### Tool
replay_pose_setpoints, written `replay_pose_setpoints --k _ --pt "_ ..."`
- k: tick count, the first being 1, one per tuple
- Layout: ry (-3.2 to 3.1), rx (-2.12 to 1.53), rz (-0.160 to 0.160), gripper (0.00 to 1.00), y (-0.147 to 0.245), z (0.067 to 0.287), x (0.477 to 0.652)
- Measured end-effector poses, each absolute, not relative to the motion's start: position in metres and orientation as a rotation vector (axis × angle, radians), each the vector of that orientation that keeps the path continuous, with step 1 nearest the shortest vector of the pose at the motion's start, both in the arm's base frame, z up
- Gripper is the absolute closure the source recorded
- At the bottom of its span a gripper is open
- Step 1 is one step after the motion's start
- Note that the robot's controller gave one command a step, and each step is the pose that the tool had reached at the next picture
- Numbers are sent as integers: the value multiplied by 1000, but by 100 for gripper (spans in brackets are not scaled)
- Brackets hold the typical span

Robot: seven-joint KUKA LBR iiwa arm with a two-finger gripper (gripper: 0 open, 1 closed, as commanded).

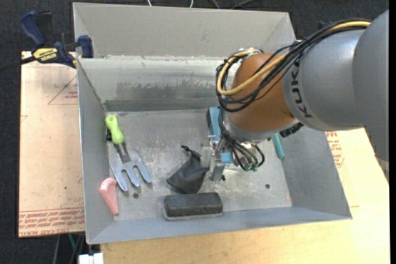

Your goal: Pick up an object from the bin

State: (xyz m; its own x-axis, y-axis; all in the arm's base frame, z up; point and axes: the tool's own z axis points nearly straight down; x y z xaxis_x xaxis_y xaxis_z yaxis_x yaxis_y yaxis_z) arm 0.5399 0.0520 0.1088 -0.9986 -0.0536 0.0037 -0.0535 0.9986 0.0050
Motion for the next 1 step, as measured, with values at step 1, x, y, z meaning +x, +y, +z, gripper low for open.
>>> replay_pose_setpoints --k 1 --pt "-3133 162 -9 100 49 197 539"
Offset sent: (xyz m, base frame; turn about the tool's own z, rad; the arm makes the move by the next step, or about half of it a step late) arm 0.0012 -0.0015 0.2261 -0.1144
